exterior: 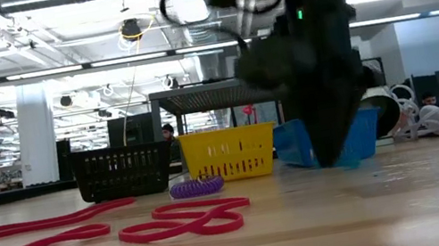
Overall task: Pick & Place Office Desk Supplies
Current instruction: Put the blue rubber band into the yellow basket
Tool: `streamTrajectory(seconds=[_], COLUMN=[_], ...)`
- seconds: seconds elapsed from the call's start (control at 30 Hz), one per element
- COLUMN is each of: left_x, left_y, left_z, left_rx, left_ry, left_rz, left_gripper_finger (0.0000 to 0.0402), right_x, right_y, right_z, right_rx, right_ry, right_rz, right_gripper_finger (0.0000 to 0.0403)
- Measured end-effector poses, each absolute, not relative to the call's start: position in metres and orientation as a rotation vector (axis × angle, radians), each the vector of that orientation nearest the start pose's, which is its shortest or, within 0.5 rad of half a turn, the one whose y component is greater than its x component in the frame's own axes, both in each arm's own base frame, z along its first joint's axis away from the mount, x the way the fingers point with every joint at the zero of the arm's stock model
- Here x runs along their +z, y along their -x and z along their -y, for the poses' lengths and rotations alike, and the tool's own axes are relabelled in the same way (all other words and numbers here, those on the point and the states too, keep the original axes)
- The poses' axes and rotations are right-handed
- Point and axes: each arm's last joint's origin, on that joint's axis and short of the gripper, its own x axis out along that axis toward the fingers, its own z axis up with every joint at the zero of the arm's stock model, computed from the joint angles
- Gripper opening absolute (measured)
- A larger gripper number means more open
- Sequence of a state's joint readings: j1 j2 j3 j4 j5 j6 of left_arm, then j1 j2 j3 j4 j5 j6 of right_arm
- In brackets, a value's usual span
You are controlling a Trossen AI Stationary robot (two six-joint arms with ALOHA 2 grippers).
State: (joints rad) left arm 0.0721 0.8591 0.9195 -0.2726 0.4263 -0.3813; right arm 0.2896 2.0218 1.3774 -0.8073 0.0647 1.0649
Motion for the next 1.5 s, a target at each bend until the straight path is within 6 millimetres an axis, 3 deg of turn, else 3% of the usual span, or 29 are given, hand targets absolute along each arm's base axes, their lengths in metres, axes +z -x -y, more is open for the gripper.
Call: streamTrajectory(seconds=[0.2,0.43,0.53,0.67,0.97,1.13,1.33,1.5], left_x=[0.358,0.358,0.358,0.359,0.359,0.359,0.359,0.359], left_y=[-0.181,-0.181,-0.181,-0.181,-0.181,-0.181,-0.181,-0.181], left_z=[-0.001,-0.001,-0.001,-0.001,-0.001,-0.001,-0.001,-0.001], left_rx=[-0.309,-0.31,-0.31,-0.313,-0.309,-0.309,-0.305,-0.304], left_ry=[0.428,0.421,0.419,0.391,0.388,0.388,0.388,0.388], left_rz=[-0.272,-0.271,-0.27,-0.262,-0.254,-0.252,-0.251,-0.252], left_gripper_finger=[0.0002,0.0002,0.0002,0.0002,0.0002,0.0002,0.0002,0.0002], right_x=[0.18,0.229,0.246,0.261,0.261,0.256,0.238,0.225], right_y=[-0.359,-0.349,-0.348,-0.353,-0.367,-0.37,-0.375,-0.382], right_z=[-0.123,-0.13,-0.121,-0.093,-0.024,0.005,0.02,0.015], right_rx=[-0.458,-0.354,-0.341,-0.36,-0.408,-0.451,-0.45,-0.425], right_ry=[-0.674,-0.708,-0.709,-0.687,-0.621,-0.589,-0.567,-0.562], right_rz=[-1.242,-1.066,-0.988,-0.9,-0.86,-0.866,-0.933,-0.965], right_gripper_finger=[0.0001,0.0,0.0,0.0,0.0,0.0,0.0,0.0])
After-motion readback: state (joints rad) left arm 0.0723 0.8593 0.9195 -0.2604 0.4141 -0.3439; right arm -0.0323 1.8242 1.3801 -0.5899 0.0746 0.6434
